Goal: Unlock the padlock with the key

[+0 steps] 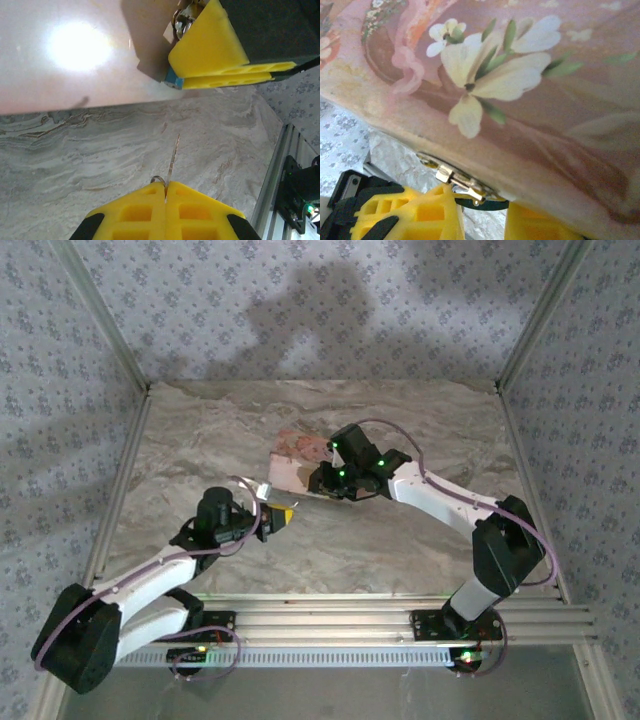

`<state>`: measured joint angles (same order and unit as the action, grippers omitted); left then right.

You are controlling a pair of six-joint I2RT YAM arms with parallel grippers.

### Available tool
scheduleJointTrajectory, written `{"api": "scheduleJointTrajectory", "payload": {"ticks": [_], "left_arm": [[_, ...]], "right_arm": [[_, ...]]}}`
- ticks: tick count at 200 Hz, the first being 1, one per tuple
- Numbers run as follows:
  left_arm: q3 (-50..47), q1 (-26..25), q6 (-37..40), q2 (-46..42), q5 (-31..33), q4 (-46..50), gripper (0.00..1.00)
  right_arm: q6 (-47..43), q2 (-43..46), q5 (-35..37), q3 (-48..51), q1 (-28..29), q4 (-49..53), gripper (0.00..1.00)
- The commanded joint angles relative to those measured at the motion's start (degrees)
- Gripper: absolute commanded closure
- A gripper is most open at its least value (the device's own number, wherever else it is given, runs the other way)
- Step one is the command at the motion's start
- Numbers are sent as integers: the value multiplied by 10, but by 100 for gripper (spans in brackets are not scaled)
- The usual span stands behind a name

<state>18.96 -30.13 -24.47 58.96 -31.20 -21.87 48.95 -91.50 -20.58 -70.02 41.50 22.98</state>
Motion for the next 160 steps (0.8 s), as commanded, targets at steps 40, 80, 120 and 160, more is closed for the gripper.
{"api": "scheduleJointTrajectory", "payload": {"ticks": [40,80,120,160], "left_arm": [[28,8,-16,53,-52,-109,100],[22,19,-32,74,-62,-155,100],[20,21,-30,76,-56,-156,100],[10,21,-27,78,-36,-146,100]], "right_arm": [[24,-10,-86,-38,-4,-58,100],[29,-7,-90,-35,-8,-62,100],[41,-7,-95,-29,-10,-73,100],[49,-4,-87,-28,-11,-76,100]]}}
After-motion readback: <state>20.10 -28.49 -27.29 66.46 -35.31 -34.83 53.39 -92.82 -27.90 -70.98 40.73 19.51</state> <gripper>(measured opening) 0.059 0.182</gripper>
